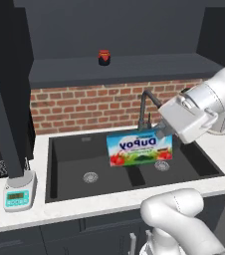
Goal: Pick the boxed food and place it on the digital scale for weighing, and close the cabinet.
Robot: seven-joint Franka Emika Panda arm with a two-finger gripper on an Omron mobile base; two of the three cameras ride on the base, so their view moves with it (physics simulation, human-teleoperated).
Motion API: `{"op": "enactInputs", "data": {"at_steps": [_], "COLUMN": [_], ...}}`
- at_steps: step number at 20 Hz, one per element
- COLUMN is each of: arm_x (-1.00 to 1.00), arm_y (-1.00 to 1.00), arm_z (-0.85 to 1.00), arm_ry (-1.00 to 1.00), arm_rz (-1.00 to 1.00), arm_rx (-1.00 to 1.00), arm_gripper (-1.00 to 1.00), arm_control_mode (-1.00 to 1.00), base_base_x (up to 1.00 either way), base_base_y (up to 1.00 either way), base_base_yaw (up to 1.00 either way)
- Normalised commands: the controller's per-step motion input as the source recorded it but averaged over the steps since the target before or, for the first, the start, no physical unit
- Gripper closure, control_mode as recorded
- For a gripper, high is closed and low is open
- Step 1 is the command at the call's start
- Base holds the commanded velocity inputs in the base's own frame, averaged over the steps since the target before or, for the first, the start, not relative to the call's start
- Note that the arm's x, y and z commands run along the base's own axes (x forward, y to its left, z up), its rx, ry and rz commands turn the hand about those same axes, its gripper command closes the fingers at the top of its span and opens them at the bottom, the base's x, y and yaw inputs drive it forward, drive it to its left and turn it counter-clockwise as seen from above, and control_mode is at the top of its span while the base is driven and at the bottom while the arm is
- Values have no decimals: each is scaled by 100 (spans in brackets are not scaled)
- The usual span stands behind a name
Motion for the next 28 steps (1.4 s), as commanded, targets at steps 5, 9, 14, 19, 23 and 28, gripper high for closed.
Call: {"op": "enactInputs", "data": {"at_steps": [5, 9, 14, 19, 23, 28], "arm_x": [15, 25, 18, 8, 0, 7], "arm_y": [45, 55, 46, 23, 3, 0], "arm_z": [-12, -18, -18, -25, -30, -31], "arm_ry": [-3, -1, -3, -5, -7, -6], "arm_rz": [3, 0, 0, 0, 0, 0], "arm_rx": [0, 0, 0, 4, 6, 5], "arm_gripper": [100, 100, 100, 100, 100, 100], "arm_control_mode": [-100, -100, -100, -100, -100, -100], "base_base_x": [0, 0, 0, 0, 0, 0], "base_base_y": [0, 0, 0, 0, 0, 0], "base_base_yaw": [0, 0, 0, 0, 0, 0]}}
